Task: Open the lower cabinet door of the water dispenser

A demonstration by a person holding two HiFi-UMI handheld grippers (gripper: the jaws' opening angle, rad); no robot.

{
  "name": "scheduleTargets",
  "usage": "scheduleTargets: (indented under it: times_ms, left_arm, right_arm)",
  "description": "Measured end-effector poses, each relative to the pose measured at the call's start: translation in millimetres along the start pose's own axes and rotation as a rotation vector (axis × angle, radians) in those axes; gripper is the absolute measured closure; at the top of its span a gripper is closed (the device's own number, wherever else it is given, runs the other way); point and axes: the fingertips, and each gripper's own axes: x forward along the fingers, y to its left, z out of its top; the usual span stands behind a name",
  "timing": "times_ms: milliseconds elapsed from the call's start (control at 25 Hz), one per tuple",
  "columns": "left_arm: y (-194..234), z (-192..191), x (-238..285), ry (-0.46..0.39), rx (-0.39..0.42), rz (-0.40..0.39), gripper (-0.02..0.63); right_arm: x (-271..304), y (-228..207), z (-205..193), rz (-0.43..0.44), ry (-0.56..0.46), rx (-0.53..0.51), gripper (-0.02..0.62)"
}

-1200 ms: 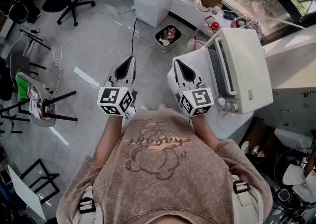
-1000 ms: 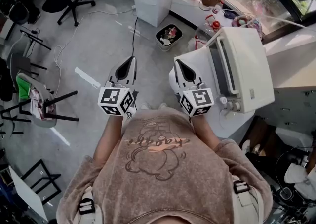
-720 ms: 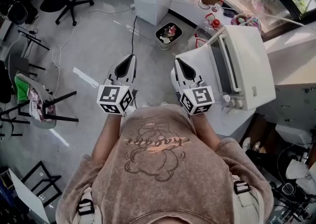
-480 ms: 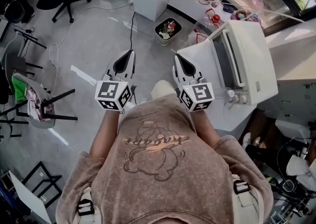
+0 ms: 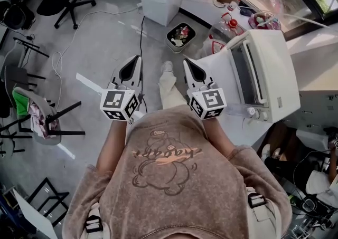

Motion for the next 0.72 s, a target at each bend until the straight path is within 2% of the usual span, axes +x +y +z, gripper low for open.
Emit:
scheduleTargets:
  times_ms: [240,720]
  left_arm:
    - [28.9,5.6,53.4,-0.004,-0.003,0.003,0.594]
    - [91.7,60.4,214.5,0.016,0.003,-0.022,0.594]
  right_arm:
    - [48.4,-40.4,1.3,-0.022,0.003,0.035,0.588]
    - [182.0,-144.3,55.2,-0.024,-0.015,0.058,0.588]
